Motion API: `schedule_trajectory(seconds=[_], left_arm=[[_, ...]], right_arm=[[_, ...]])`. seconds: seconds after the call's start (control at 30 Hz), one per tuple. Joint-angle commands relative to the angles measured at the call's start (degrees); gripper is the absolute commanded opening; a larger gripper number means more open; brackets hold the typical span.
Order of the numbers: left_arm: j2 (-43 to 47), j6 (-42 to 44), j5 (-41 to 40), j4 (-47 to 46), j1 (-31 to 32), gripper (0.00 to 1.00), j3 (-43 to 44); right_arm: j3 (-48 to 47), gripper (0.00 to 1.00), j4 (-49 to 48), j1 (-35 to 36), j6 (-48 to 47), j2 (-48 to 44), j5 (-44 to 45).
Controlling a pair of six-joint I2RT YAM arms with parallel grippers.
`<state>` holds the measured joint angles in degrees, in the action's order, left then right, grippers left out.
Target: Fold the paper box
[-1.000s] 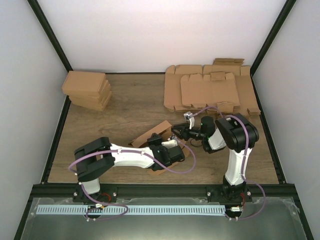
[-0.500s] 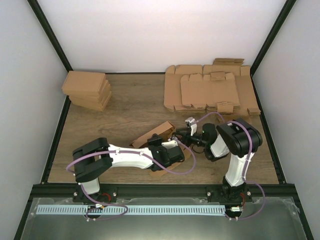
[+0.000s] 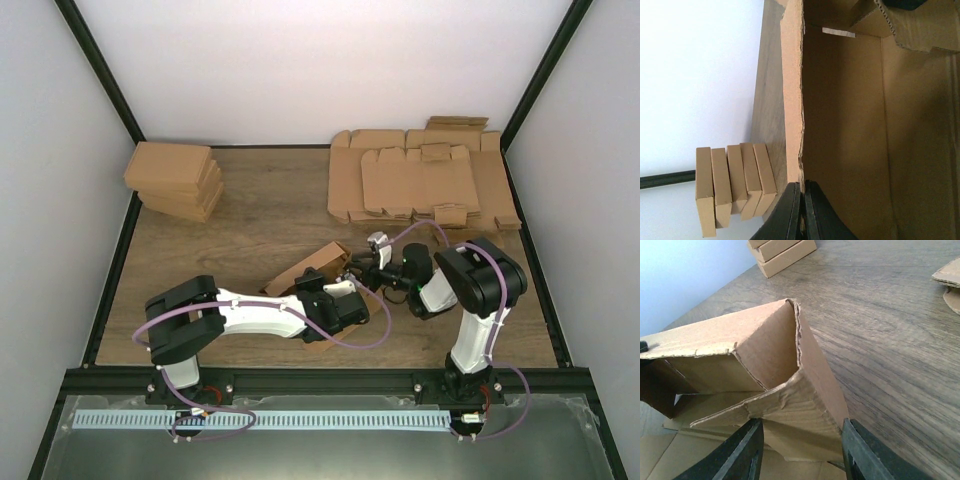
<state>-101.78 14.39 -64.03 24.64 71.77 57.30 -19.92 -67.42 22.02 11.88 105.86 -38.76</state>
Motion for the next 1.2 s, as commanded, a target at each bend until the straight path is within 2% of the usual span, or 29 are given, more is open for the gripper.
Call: schedule_trajectory(seconds=[0.0,0.13,0.27,0.33,0.57,0.67,0.9,1.07,1.17], left_arm=[[0.3,0.6,2.9,-1.0,0.9,0.04,-0.5],[0.0,0.9,3.2,-1.2,1.1,0.04,-0.4],[-0.5,1.0,3.0,-1.1,1.4,0.04,-0.6],[-0.5,0.9,2.9,-1.0,1.4,0.04,-0.5],[-0.7,1.0,3.3,-1.1,1.3,0.04,-0.3],[-0.6,1.0,3.7,-1.2,1.3,0.04,-0.2],[0.1,0.7,5.9,-1.1,1.4,0.04,0.0],[3.2,-0.3,12.4,-1.0,1.5,0.20,0.5],[6.7,-1.5,18.5,-1.0,1.4,0.38,1.1]], right_arm=[[-2.9,0.46,1.8,1.2,-3.2,-0.1,0.4],[-4.1,0.54,3.4,1.7,-3.6,0.6,1.6],[-4.3,0.70,4.2,1.7,-3.9,0.4,4.3],[-5.2,0.71,5.0,1.7,-4.4,0.8,3.9],[-6.7,0.51,5.5,2.5,-4.4,2.0,3.1],[-6.7,0.47,5.7,3.6,-4.6,1.6,5.4],[-4.8,0.27,2.7,6.2,-3.2,0.2,12.6],[-5.0,0.05,2.5,11.8,-4.6,0.6,23.9],[-4.0,0.01,0.6,12.1,-3.7,0.8,26.2]])
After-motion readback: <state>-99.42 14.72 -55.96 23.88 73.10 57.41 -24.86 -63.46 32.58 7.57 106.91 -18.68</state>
